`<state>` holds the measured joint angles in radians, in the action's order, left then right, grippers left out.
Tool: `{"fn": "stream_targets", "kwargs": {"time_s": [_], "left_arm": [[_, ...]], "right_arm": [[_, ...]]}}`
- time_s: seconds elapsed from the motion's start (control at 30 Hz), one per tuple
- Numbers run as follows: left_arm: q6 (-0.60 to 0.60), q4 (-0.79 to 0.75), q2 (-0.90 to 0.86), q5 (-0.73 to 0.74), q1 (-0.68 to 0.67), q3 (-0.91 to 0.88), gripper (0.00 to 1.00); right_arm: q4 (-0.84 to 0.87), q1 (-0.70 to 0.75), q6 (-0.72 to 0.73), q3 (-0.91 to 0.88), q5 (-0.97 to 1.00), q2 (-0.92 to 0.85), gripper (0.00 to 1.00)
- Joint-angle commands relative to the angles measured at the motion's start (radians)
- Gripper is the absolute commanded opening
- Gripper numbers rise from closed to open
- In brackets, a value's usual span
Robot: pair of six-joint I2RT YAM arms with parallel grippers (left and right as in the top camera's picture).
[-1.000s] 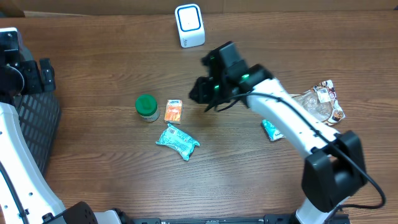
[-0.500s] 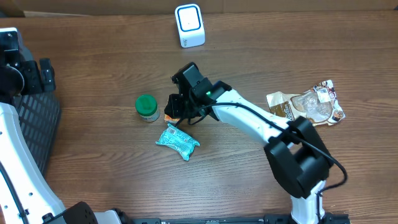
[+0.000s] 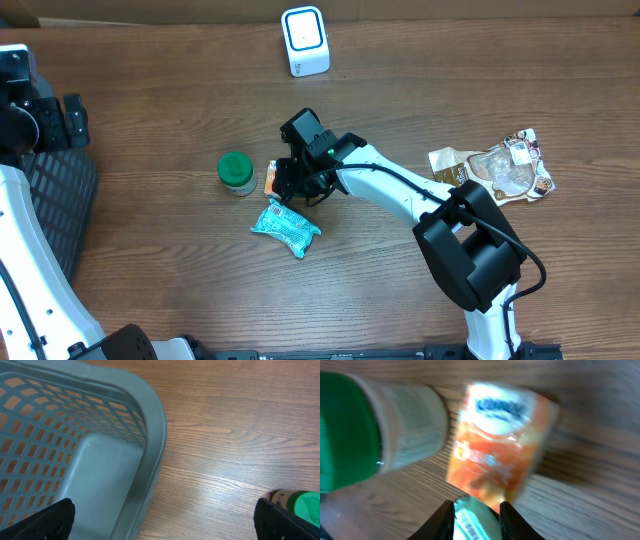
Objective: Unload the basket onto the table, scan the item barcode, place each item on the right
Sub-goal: 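Grasp the orange Kleenex tissue pack with the right gripper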
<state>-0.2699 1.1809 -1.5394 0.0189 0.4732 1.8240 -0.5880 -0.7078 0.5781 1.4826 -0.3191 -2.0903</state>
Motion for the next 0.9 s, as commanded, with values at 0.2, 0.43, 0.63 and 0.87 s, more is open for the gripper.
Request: {"fn": "stream_targets", "kwargs": {"time_s": [0.2,0.43,0.63,0.87], "left_arm": [[-0.022,-0.003,-0.005,0.0,0.004,0.004,1.0],[-0.022,-0.003,-0.005,0.0,0.004,0.004,1.0],[-0.022,-0.003,-0.005,0.0,0.004,0.004,1.0],[-0.022,-0.003,-0.005,0.0,0.004,0.004,1.0]], "right_arm": [[-0.022,-0.005,0.134,-0.026,0.11,0.001,0.31],[0.075,-0.005,0.177,-0.079,0.087,0.001,0.27],[0.112,-0.005,0.182,-0.105,0.087,0.0,0.22],[0.149,-0.005,0.184,-0.141,0.087,-0.001,0.05]]}}
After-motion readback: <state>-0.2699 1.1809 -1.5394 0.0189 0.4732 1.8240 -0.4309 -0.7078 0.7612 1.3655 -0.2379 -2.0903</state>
